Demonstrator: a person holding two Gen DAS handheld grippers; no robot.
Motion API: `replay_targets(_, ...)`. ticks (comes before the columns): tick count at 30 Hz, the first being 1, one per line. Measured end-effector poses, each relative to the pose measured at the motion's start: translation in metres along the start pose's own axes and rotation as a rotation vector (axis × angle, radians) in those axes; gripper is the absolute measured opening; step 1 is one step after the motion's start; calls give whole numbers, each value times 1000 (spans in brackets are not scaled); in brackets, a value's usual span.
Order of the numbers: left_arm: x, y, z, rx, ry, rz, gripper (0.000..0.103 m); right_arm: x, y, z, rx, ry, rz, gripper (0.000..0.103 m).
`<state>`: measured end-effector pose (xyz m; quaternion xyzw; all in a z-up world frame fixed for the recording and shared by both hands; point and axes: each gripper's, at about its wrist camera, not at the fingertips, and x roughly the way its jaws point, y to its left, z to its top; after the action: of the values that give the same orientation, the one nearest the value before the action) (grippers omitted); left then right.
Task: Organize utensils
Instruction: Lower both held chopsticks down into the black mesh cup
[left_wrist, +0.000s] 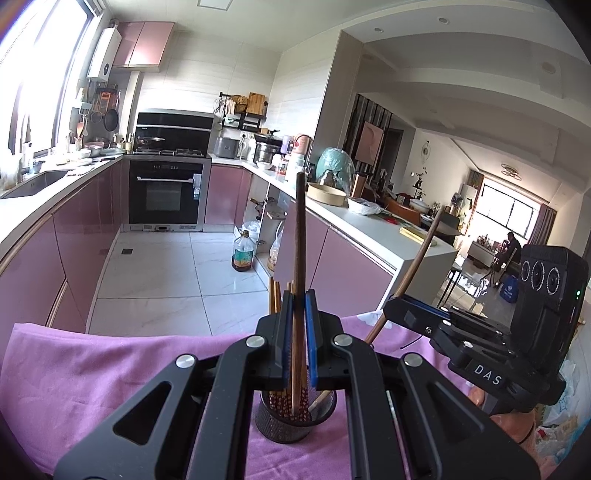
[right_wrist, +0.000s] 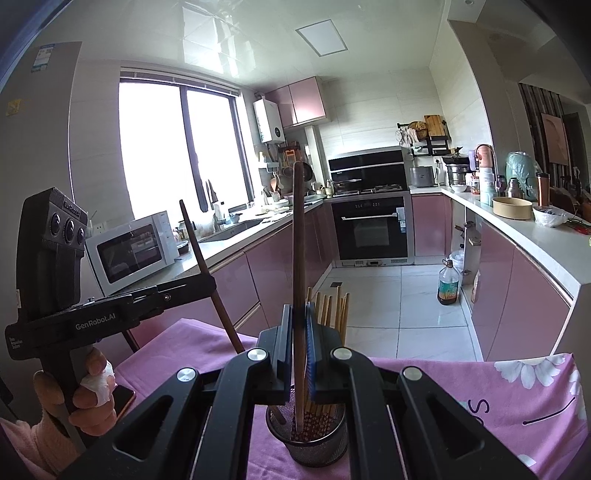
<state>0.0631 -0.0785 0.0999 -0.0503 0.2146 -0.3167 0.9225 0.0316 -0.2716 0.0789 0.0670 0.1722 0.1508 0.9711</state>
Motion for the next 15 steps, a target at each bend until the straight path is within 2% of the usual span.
replay_targets(15, 3, -12, -5, 8, 45, 15, 7, 9, -2, -6, 11, 37, -14, 5)
